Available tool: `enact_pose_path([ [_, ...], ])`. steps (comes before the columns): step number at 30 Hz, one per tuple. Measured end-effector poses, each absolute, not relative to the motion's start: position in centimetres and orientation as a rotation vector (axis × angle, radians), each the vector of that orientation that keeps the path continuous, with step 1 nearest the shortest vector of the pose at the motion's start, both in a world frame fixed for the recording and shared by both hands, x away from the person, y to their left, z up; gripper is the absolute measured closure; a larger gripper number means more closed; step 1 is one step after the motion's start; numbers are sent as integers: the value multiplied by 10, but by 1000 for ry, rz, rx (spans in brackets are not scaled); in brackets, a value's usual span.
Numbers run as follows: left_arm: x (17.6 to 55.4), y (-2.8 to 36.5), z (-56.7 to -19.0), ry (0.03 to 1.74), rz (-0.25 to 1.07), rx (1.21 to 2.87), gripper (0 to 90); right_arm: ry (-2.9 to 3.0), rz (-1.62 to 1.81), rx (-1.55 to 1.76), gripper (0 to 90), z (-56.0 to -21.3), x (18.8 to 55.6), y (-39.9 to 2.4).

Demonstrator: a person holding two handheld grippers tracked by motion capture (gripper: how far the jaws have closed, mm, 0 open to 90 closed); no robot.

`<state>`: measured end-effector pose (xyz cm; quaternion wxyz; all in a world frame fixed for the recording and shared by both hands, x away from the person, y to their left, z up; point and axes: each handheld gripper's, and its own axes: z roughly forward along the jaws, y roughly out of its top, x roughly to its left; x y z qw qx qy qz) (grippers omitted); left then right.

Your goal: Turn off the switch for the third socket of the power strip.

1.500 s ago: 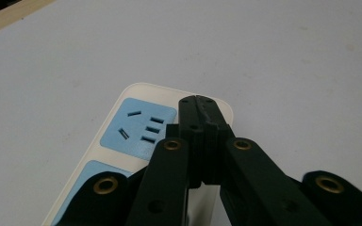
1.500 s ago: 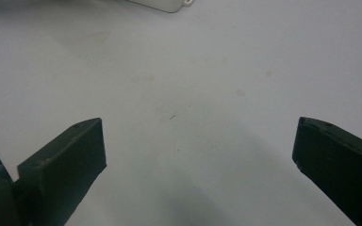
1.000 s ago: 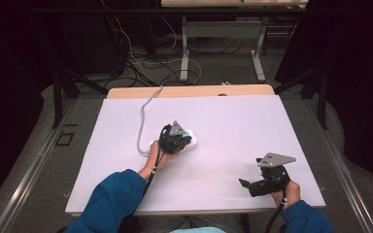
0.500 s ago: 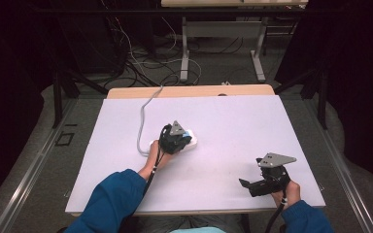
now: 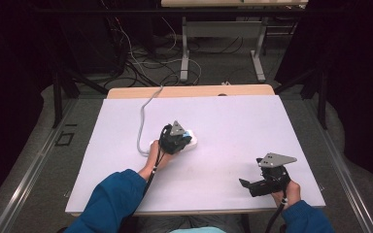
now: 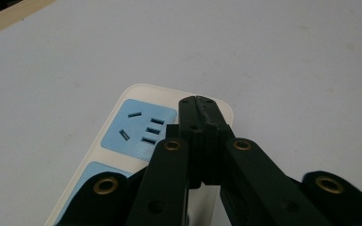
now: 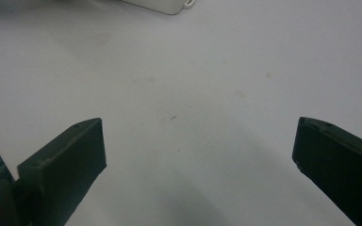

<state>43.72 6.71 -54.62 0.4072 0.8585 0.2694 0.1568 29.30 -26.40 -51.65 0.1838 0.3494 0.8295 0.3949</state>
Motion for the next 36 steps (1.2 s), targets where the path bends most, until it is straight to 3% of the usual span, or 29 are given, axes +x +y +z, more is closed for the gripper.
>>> enact_pose_path([
  [36, 437, 68, -546, 694, 384, 2157, 900, 2344, 1113, 987, 27, -517, 293, -264],
])
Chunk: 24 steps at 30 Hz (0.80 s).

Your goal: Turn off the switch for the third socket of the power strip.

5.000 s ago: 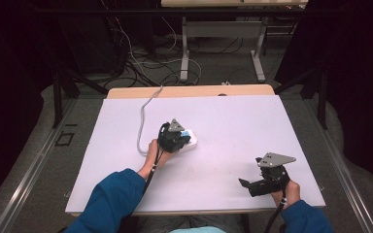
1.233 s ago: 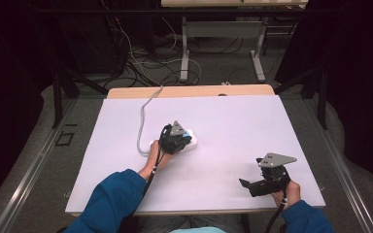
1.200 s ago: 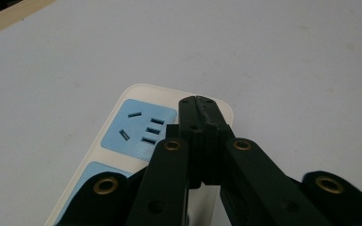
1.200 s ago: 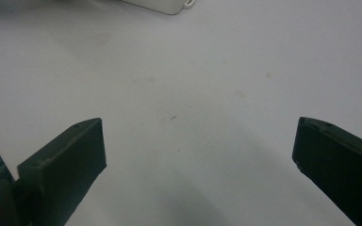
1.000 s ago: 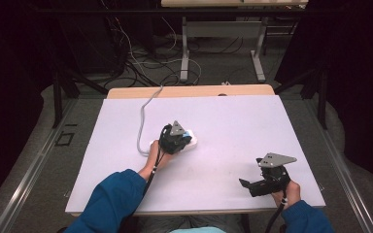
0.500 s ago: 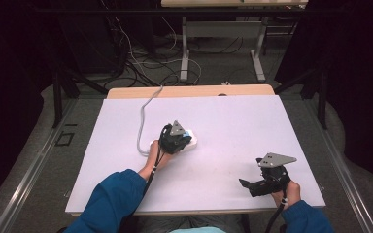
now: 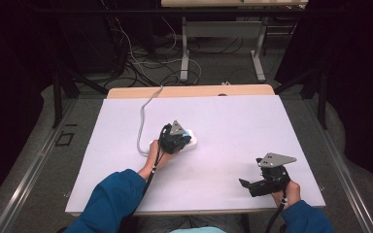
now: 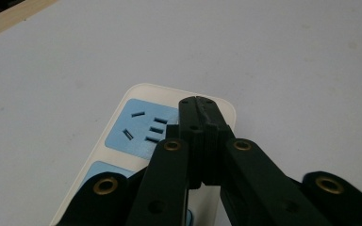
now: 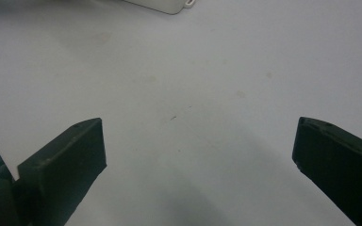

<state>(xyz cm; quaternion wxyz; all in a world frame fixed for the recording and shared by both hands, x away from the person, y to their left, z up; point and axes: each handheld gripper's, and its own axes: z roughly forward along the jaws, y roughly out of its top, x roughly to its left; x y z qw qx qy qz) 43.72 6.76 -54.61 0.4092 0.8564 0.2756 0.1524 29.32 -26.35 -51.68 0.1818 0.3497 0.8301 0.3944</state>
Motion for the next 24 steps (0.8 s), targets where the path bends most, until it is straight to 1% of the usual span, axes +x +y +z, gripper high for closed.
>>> enact_pose_path([
  [3, 437, 69, -544, 685, 398, 2139, 900, 2341, 1115, 984, 27, -517, 293, -264],
  [4, 438, 69, -543, 677, 409, 2161, 900, 2341, 1115, 984, 27, -517, 293, -264],
  [17, 439, 73, -540, 716, 412, 2134, 898, 2340, 1114, 983, 27, -517, 293, -264],
  [19, 439, 73, -538, 719, 407, 2126, 794, 2343, 1116, 981, 27, -517, 294, -264],
  [21, 438, 74, -537, 715, 418, 2121, 760, 2342, 1115, 981, 27, -517, 293, -263],
  [22, 438, 74, -535, 722, 411, 2124, 713, 2343, 1115, 982, 27, -517, 293, -263],
  [24, 436, 75, -533, 719, 411, 2128, 653, 2337, 1118, 978, 27, -517, 293, -263],
])
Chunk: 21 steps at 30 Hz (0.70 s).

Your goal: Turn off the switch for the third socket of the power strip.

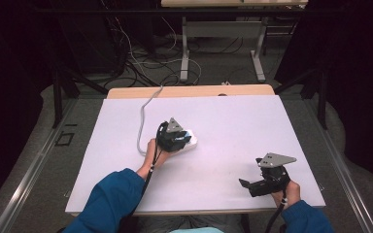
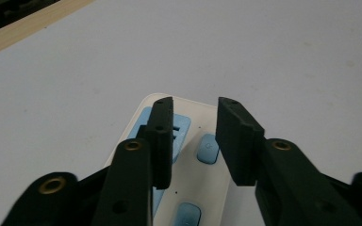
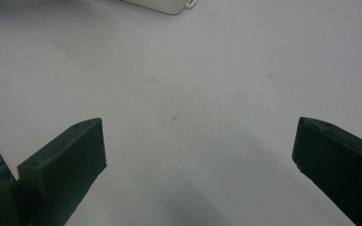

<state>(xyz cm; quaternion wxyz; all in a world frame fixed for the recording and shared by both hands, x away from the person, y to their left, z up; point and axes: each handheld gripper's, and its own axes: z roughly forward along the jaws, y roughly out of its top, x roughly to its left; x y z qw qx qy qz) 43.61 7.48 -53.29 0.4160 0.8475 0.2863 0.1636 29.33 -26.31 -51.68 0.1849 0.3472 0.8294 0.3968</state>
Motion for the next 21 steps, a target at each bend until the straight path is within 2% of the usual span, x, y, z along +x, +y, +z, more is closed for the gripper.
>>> enact_pose_path([
  [4, 435, 77, -528, 733, 409, 2138, 408, 2337, 1119, 980, 27, -517, 293, -263],
  [9, 433, 81, -523, 759, 425, 2147, 199, 2334, 1121, 982, 27, -516, 293, -263],
  [15, 424, 90, -512, 770, 433, 2163, 69, 2339, 1119, 983, 26, -516, 293, -263],
  [21, 416, 105, -505, 791, 481, 2148, 3, 2333, 1119, 983, 26, -516, 293, -263],
])
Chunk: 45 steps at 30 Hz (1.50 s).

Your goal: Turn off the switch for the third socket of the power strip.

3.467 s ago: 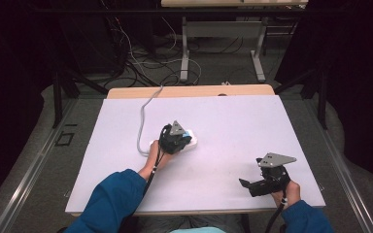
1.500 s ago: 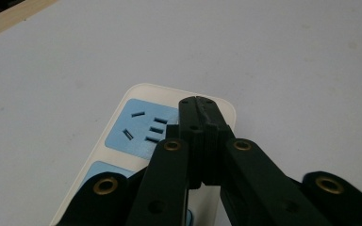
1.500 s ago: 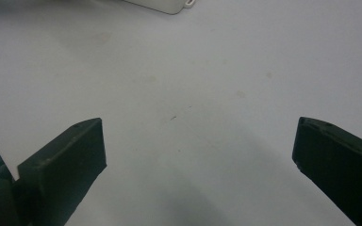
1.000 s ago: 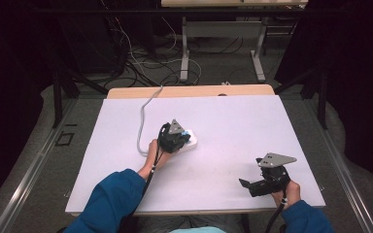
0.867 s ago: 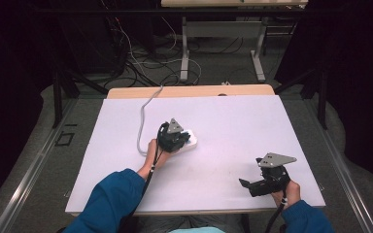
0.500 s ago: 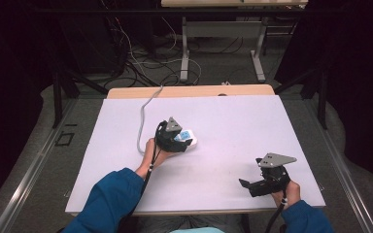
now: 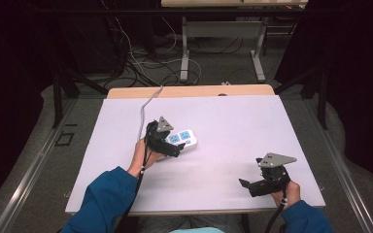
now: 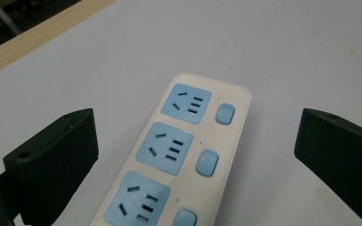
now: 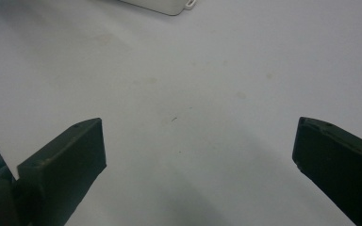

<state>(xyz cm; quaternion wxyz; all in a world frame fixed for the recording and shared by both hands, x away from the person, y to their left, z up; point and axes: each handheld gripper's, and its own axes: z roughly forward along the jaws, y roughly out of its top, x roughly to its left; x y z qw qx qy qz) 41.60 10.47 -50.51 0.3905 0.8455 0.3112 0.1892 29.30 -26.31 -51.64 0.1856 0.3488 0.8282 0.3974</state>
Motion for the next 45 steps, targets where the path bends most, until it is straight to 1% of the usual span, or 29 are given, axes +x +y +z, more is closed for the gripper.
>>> enact_pose_path([
  [7, 406, 122, -499, 815, 477, 2156, 1, 2337, 1120, 977, 26, -516, 293, -263],
  [14, 388, 141, -495, 837, 524, 2154, 1, 2329, 1118, 974, 26, -516, 294, -263],
  [24, 366, 173, -497, 893, 558, 2135, 1, 2327, 1118, 988, 26, -516, 293, -262],
  [30, 356, 184, -496, 908, 581, 2132, 1, 2328, 1119, 988, 26, -516, 293, -263],
  [45, 336, 215, -501, 963, 589, 2128, 1, 2338, 1107, 990, 27, -516, 293, -262],
])
